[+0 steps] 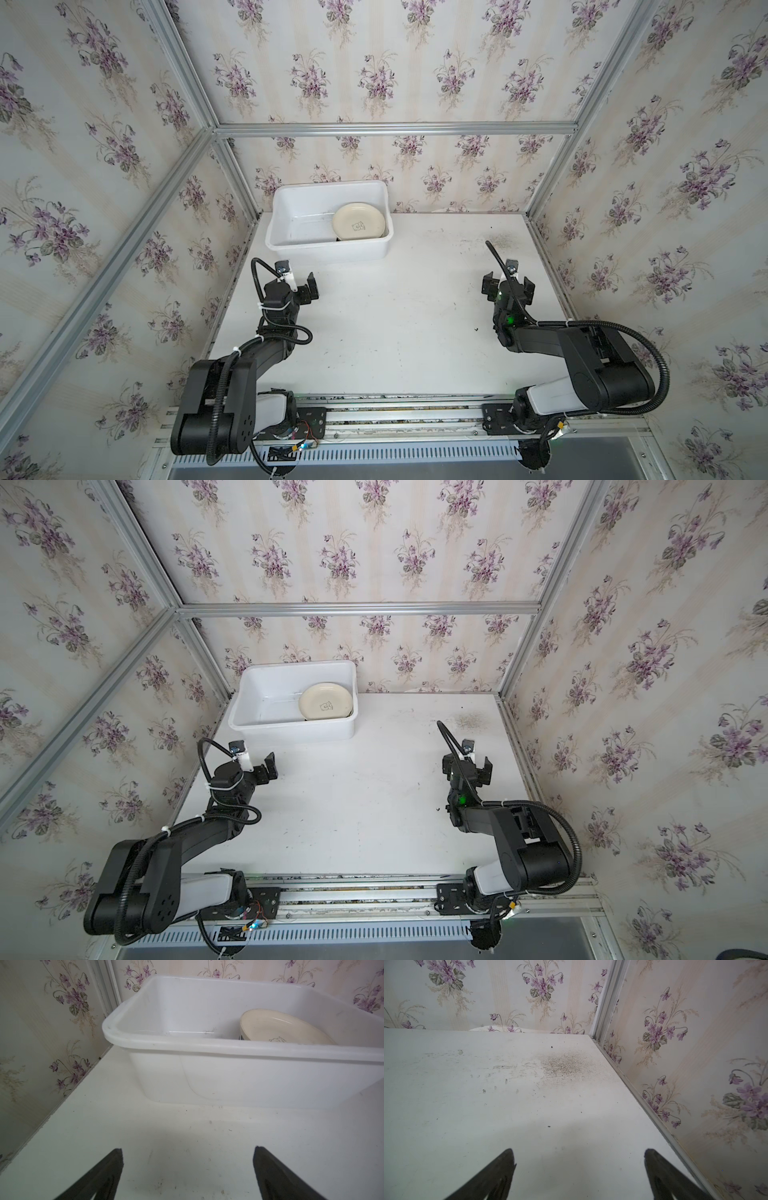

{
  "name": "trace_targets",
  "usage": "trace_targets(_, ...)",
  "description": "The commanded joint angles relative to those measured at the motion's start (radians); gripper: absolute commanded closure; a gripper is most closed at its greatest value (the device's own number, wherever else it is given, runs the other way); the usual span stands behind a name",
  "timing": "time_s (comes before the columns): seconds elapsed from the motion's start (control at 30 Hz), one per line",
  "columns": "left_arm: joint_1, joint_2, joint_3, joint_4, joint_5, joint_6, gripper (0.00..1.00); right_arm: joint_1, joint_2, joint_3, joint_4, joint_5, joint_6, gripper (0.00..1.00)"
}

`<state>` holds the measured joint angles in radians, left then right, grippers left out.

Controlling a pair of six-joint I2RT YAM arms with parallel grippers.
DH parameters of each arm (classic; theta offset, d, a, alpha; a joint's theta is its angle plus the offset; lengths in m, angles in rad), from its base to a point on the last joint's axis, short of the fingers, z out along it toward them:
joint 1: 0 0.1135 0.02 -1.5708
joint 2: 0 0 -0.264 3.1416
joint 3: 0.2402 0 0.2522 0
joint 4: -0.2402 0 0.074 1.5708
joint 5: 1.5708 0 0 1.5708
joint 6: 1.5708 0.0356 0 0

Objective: Place the plates into the plastic bin on the countertop
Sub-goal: Reset both arms

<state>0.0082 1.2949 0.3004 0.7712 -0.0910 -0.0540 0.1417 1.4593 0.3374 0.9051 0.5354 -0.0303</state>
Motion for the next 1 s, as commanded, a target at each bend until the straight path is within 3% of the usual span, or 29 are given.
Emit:
trace_targets(0.0, 0.0, 0.009, -0.019, 0.155, 0.016, 0.029, 0.0, -0.007, -0.004, 0.001, 0.024, -0.057, 0.015, 0.01)
trace_targets(0.17, -0.001, 0.027, -0.017, 0.162, 0.078, 0.055, 0.0, -0.026, 0.089, 0.019, 0.079, -0.248, -0.037, 0.01)
trace_targets(0.2, 0.0, 0.025, -0.017, 0.159, 0.08, 0.054, 0.0, -0.026, 0.13, 0.01, 0.16, -0.234, -0.05, 0.0)
trace_targets(0.27, -0.001, 0.026, -0.018, 0.159, 0.079, 0.055, 0.0, -0.042, 0.062, 0.027, 0.011, -0.244, 0.001, 0.0)
trace_targets(0.33, -0.002, 0.028, -0.018, 0.162, 0.076, 0.057, 0.0, -0.049, 0.105, 0.015, 0.105, -0.239, -0.013, 0.0)
trace_targets(0.4, -0.004, 0.028, -0.017, 0.16, 0.073, 0.057, 0.0, -0.049, 0.071, 0.037, 0.009, -0.232, 0.008, 0.0)
trace_targets(0.47, -0.004, 0.028, -0.015, 0.158, 0.071, 0.057, 0.0, -0.048, 0.099, 0.017, 0.089, -0.251, -0.015, 0.0)
trace_targets(0.73, -0.024, 0.028, -0.008, 0.145, 0.039, 0.072, 0.0, -0.053, 0.074, 0.048, -0.019, -0.309, -0.018, 0.0)
trace_targets(0.8, -0.026, 0.027, -0.009, 0.145, 0.039, 0.073, 0.0, -0.053, 0.102, 0.025, 0.078, -0.302, -0.033, 0.0)
trace_targets(0.97, -0.026, 0.027, -0.009, 0.145, 0.039, 0.074, 0.0, -0.053, 0.084, 0.028, 0.04, -0.305, -0.022, 0.0)
